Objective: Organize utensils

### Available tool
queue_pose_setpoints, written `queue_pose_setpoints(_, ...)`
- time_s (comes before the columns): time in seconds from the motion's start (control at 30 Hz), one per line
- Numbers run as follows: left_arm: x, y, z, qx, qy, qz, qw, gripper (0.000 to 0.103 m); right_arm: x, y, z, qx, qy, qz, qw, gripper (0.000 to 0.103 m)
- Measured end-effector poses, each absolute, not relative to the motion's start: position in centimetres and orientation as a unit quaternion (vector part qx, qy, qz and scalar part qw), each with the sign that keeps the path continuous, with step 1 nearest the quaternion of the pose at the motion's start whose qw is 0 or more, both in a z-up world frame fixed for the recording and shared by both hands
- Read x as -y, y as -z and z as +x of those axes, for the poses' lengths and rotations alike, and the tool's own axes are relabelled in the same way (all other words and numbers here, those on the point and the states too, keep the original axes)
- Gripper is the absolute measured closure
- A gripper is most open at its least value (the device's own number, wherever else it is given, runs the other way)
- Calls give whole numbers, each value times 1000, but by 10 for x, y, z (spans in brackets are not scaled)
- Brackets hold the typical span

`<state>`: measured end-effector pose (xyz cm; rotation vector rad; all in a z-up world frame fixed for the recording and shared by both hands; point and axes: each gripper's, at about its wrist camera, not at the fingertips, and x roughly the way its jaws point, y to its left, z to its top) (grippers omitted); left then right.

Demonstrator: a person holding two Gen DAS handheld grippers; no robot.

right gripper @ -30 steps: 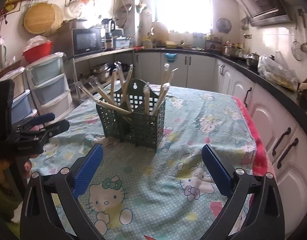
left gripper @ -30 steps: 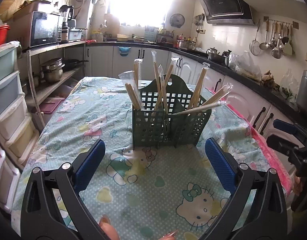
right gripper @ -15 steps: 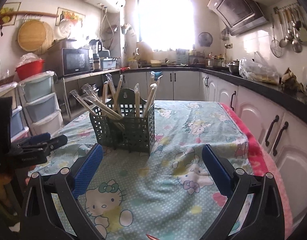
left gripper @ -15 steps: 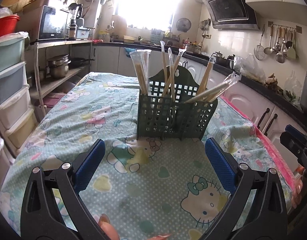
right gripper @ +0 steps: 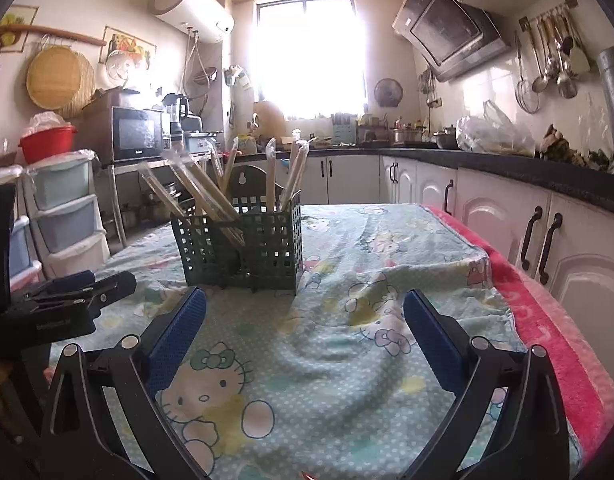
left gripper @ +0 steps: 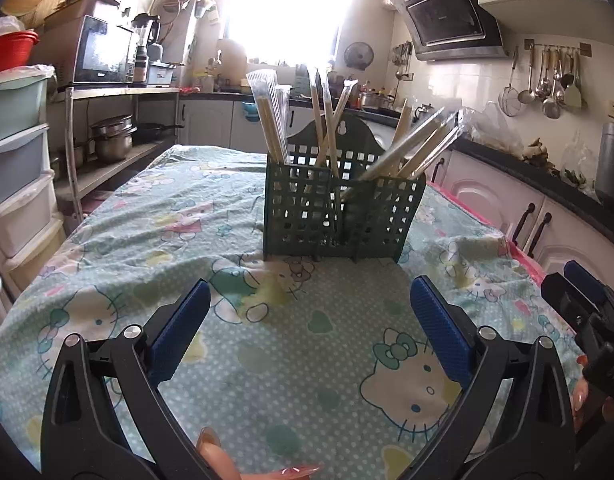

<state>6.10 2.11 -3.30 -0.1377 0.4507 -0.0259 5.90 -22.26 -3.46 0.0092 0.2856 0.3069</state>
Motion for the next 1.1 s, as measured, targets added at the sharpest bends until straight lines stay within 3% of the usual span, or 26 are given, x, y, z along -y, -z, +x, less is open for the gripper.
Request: queue_pose_setpoints(1.1,-24,31,57,-209,16,-73,975,11,225,39,55,-124,-127,10,984,7)
